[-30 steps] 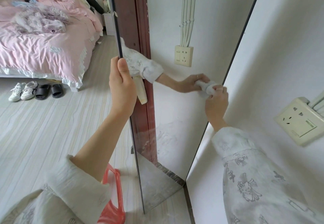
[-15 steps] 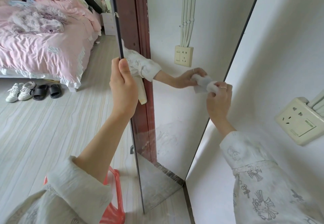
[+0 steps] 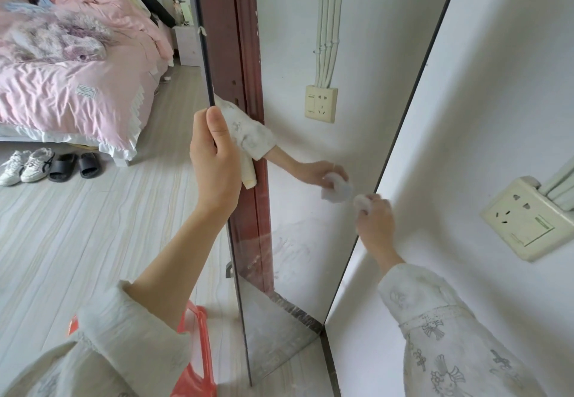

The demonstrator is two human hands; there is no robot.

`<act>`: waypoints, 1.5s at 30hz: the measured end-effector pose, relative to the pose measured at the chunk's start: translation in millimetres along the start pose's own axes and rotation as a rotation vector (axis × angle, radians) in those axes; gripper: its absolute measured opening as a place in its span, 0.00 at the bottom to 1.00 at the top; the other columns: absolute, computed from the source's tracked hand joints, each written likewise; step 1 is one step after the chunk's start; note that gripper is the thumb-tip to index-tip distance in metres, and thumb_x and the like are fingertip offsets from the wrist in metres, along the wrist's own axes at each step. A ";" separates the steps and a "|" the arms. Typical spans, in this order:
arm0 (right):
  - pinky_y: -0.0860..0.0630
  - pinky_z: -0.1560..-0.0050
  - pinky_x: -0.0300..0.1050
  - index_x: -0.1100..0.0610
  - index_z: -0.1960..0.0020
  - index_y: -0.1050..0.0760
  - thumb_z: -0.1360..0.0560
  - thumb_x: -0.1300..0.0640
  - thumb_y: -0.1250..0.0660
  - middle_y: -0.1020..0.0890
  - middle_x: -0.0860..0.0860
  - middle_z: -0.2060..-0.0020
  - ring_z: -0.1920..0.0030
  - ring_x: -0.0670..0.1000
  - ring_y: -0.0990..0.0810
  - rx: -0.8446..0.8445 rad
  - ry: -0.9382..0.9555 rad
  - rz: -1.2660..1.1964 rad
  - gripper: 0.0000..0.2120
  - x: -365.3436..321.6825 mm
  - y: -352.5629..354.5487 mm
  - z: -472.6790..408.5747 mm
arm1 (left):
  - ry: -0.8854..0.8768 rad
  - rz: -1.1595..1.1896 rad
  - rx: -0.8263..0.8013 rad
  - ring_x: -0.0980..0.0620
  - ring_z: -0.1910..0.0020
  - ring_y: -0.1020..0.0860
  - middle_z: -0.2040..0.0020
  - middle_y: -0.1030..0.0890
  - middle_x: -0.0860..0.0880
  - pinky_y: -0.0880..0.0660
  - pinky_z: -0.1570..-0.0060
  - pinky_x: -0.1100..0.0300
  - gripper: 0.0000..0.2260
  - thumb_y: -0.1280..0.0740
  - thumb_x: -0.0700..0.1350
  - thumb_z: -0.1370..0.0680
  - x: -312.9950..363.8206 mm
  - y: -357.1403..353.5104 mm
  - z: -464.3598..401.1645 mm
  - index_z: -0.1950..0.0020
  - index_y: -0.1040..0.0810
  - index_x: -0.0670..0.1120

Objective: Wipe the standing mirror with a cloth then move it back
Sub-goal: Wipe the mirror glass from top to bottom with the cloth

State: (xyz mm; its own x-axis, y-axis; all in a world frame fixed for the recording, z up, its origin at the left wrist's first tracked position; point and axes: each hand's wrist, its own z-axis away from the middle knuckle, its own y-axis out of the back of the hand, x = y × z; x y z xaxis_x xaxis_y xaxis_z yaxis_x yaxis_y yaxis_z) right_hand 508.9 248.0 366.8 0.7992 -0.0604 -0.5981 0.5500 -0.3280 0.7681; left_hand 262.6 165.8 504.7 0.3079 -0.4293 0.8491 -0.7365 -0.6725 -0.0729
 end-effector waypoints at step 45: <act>0.36 0.47 0.45 0.66 0.44 0.29 0.32 0.74 0.42 0.29 0.63 0.44 0.43 0.62 0.29 0.055 0.035 -0.094 0.17 -0.2 -51.4 7.5 | 0.130 0.010 0.094 0.58 0.72 0.42 0.72 0.42 0.56 0.40 0.69 0.64 0.17 0.53 0.53 0.20 -23.3 -7.8 12.8 0.68 0.44 0.51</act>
State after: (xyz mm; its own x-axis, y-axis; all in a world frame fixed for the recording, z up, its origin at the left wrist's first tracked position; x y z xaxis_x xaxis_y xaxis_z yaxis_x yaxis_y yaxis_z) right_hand 478.7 257.8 325.8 0.7531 0.0058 -0.6579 0.6096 -0.3822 0.6944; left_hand 268.9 173.3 478.8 0.2161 -0.3583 0.9082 -0.6774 -0.7250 -0.1248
